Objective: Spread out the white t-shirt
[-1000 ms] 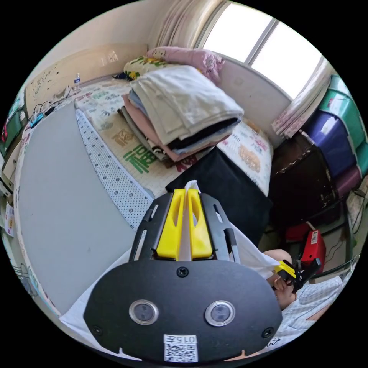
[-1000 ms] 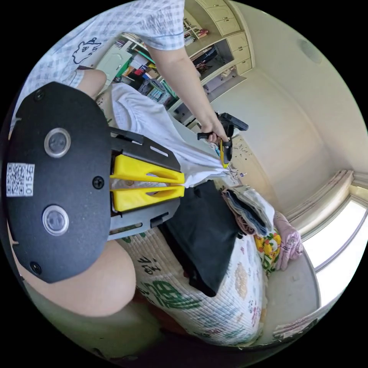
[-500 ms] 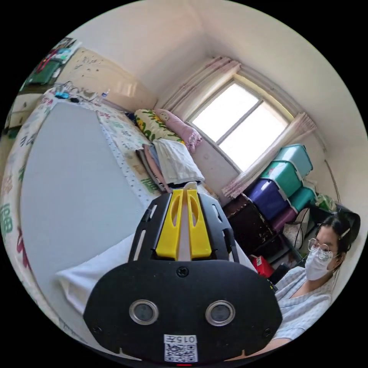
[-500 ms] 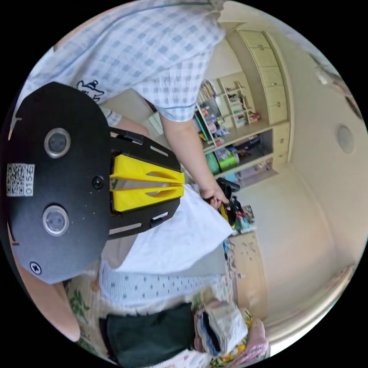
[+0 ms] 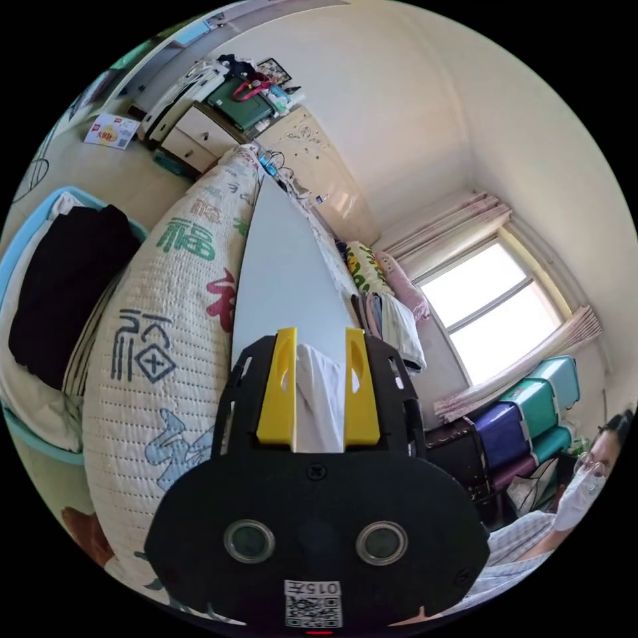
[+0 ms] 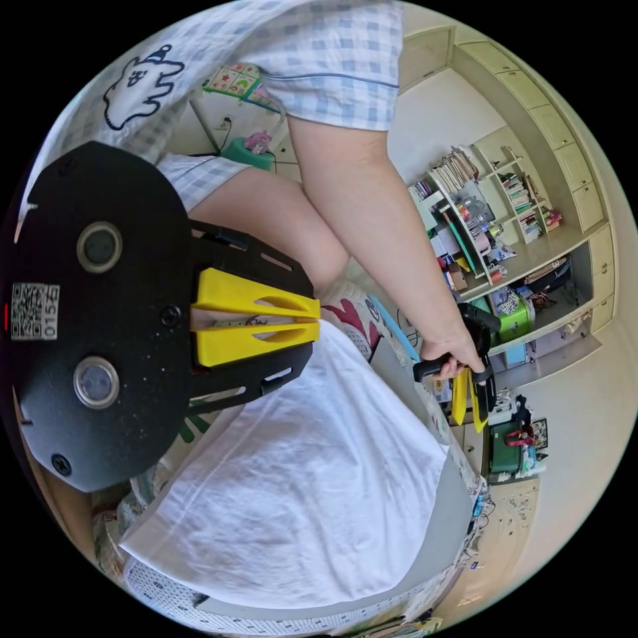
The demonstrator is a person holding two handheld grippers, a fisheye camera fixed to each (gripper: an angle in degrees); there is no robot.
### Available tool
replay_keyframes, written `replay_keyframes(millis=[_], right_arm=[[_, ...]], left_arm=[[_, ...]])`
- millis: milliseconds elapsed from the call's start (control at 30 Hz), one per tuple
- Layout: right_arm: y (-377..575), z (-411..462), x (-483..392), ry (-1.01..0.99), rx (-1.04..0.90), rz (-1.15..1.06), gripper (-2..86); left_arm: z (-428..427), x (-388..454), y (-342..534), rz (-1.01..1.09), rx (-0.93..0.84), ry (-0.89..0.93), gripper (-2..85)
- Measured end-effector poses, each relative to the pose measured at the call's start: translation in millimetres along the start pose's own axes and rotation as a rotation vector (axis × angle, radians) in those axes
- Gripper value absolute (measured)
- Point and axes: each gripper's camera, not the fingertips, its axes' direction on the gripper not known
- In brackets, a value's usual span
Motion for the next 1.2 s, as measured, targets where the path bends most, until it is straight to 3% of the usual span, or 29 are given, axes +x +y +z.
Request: replay_keyframes(millis=[200, 267, 500, 667, 833, 1000, 1200], right_arm=[[-70.5, -16.4, -7.6, 0.046, -0.007, -0.013, 0.0], [-93.2, -28.7, -10.2, 0.054, -0.01, -0.022, 0.0], [-144.5, -47.6, -27.9, 0.03, -0.035, -0.062, -0.1], [-169.1, -5.5, -29.9, 0.052, -0.142, -0.08, 0.1], [-183.3, 2.2, -37.8, 0.06, -0.158, -0.102, 0.6], [-162.0, -18.4, -58.8, 0.058, -0.038, -0.139, 4.0], [-107.6, -13.0, -73.8, 0.122, -0.075, -0.169, 5.6]], left_arm=[[42.1, 28.8, -8.8, 0.144, -0.272, -0.103, 11.3], [59.0, 34.3, -7.7, 0.177, -0.358, -0.134, 5.2], [23.8, 45.6, -16.6, 0.208, -0.249, -0.141, -0.4], [28.1, 31.6, -12.7, 0.189, -0.33, -0.273, -0.7], [25.5, 33.6, -11.8, 0.219, -0.343, -0.292, -0.7], [15.7, 33.2, -9.9, 0.206, -0.327, -0.3, -0.1], [-15.1, 32.7, -5.6, 0.203, -0.287, -0.334, 1.8]])
